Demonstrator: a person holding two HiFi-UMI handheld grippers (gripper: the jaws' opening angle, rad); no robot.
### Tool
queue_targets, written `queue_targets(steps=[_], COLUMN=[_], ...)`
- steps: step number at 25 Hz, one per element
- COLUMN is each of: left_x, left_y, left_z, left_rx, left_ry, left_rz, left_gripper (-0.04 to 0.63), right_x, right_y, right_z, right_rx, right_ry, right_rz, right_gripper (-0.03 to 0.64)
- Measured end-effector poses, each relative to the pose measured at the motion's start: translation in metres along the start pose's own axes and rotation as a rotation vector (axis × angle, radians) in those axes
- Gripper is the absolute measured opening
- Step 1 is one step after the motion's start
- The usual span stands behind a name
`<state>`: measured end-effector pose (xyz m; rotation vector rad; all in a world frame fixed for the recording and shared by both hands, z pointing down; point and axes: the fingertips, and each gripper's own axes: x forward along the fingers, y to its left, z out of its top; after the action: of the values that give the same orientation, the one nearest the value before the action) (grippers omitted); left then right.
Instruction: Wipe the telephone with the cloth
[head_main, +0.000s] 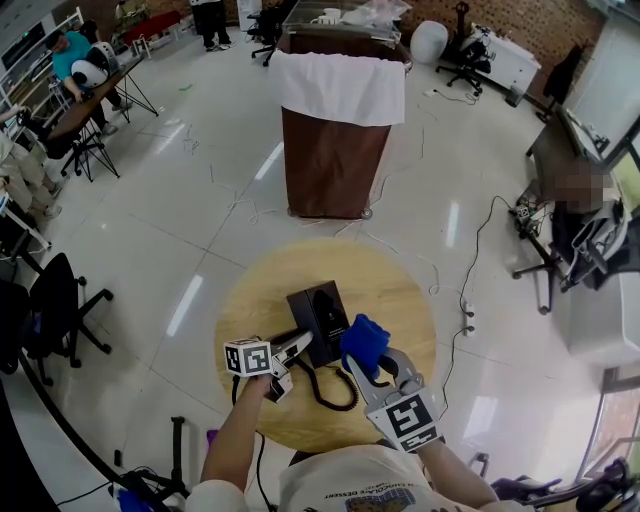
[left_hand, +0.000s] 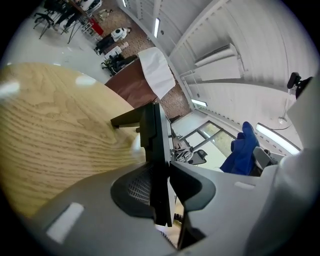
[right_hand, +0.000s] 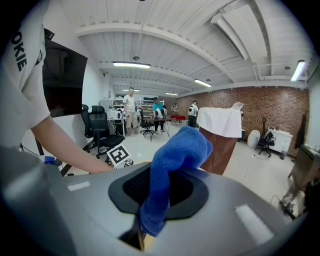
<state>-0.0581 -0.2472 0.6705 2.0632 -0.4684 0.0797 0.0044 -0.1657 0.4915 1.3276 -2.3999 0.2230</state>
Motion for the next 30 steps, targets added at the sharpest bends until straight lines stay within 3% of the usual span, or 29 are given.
queue_targets(steps=[10,18,30], left_x=[-0.003,-0.019,-0.042], left_y=[-0.011,-0.040,-0.131], left_z=[0.001,0.023,0.044], left_rx=[-0.051,0.013,0.126], left_ry=[-0.025,-0.105,-0.207], left_rz=[-0.013,-0.009,-0.074], left_gripper=[0.064,0.063,0.063], right_x=[-0.002,-0.009,-0.035], right_y=[0.001,0.006,0.020], right_z=[0.003,0.013,0.038], right_rx=[0.005,-0.014,-0.044], right_ry=[0.010,-0.045,-0.140], right_rz=[0.006,0.041,0.098], right_gripper=[0.061,0.061,0.061])
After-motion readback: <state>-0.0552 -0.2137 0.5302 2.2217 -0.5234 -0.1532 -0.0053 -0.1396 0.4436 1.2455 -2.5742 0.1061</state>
